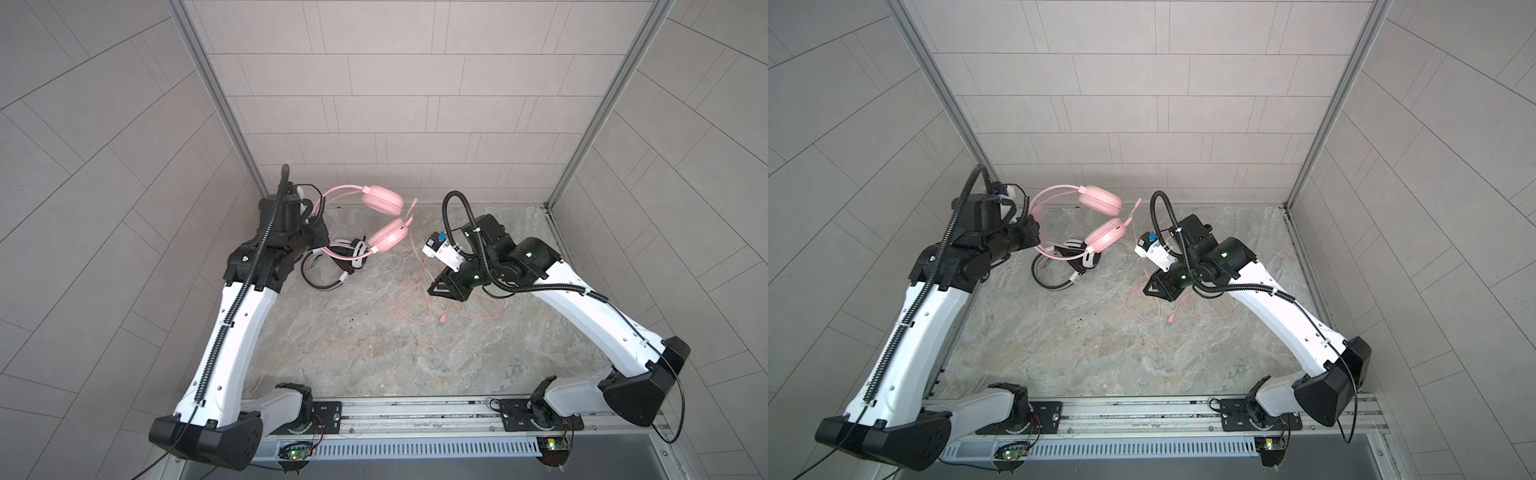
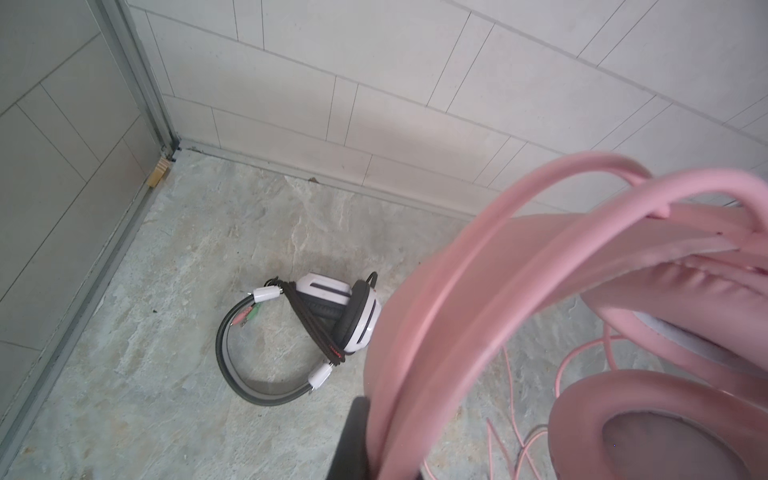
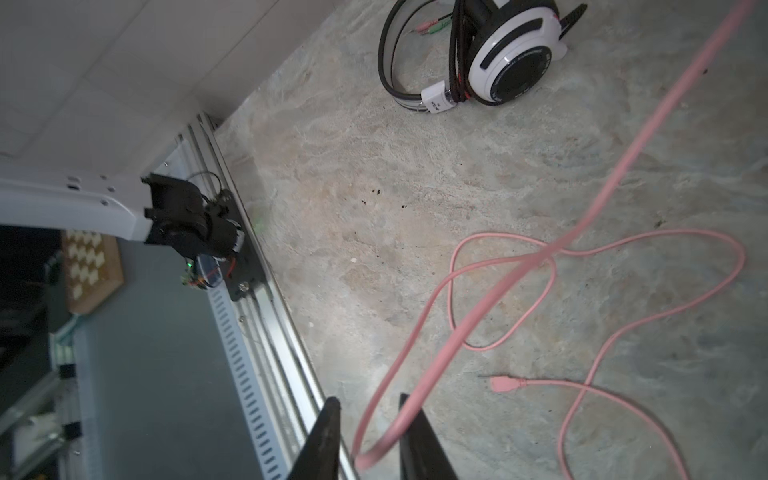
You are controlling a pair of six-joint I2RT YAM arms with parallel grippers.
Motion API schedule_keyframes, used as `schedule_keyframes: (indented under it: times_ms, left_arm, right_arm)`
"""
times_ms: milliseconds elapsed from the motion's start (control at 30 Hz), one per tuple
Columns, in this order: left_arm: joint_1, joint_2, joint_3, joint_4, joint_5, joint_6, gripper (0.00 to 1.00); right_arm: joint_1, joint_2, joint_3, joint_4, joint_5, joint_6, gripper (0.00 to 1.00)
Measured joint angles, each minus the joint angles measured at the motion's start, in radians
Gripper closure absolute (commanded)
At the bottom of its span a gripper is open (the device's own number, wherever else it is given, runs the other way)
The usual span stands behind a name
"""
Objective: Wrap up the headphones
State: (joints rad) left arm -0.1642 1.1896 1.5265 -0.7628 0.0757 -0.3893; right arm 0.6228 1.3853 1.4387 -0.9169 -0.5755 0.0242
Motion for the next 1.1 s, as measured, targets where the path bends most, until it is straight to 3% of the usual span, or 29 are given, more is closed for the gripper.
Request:
schedule_keyframes:
  times_ms: [200, 567, 767, 967, 1033, 1100]
  left_arm:
    - [0.043, 0.021, 0.121, -0.006, 0.039, -0.03, 1.0]
    - [0.148, 0.076, 0.274, -0.007, 0.074, -0.086, 1.0]
    - [0.234, 0.128, 0.309, -0.018, 0.119, -0.106, 1.0]
    - [0.313, 0.182, 0.355, -0.037, 0.165, -0.139, 1.0]
    - [0.322, 0.195, 0.371, -0.039, 0.179, -0.15, 1.0]
    - [0.328, 0.207, 0.393, -0.043, 0.193, -0.156, 1.0]
  right_arm:
    - [-0.005, 0.0, -0.185, 0.138, 0.088, 0.024, 0.43]
    - [-0.022, 0.079, -0.444, 0.544, 0.202, 0.114, 0.35]
    - [-0.029, 0.286, -0.352, 0.653, 0.258, 0.116, 0.34]
    - [-0.035, 0.52, -0.13, 0.659, 0.28, 0.099, 0.29]
    - [-0.035, 0.584, -0.054, 0.651, 0.278, 0.089, 0.14]
    - [-0.036, 0.629, -0.001, 0.647, 0.264, 0.065, 0.12]
